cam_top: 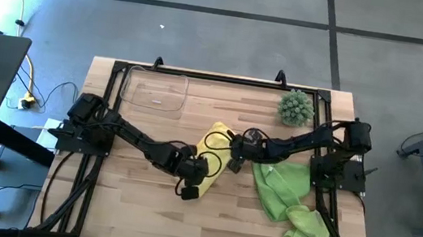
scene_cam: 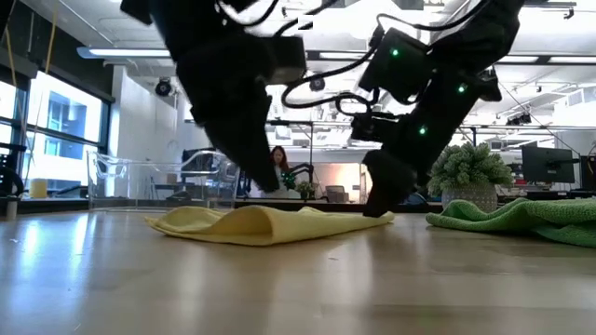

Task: Roll microfiber towels into tight, uniform cylinder then place into a basket
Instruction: Roll the yellow microfiber cloth

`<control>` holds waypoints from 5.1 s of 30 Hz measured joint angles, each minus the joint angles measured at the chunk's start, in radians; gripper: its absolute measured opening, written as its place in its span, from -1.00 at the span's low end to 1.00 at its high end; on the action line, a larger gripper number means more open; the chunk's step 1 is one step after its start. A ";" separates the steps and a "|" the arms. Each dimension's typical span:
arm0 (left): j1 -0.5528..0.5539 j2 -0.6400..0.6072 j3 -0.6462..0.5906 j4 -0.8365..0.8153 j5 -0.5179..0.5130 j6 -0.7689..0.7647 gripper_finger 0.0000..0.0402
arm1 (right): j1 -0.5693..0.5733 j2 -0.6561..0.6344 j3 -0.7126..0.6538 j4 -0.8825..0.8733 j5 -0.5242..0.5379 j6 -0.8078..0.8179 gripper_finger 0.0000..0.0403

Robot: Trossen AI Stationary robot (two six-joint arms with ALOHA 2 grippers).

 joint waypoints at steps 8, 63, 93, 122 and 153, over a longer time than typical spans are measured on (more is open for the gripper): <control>-0.022 0.001 0.097 -0.253 0.005 -0.007 -0.50 | -0.067 0.014 -0.001 0.002 0.128 -0.227 -0.36; 0.024 -0.182 -0.321 0.394 -0.073 0.353 -0.50 | 0.092 -0.020 -0.003 0.179 -0.001 -0.201 -0.36; 0.045 -0.066 -0.324 0.818 0.029 0.266 -0.50 | 0.020 -0.189 -0.005 -0.129 -0.229 -0.582 -0.36; -0.006 -0.065 -0.290 0.531 -0.009 0.847 -0.50 | 0.305 -0.403 -0.004 -0.449 0.030 -0.491 -0.36; -0.066 -0.065 -0.283 0.347 -0.217 1.351 -0.49 | 0.292 -0.252 -0.003 -0.123 -0.184 -0.179 0.06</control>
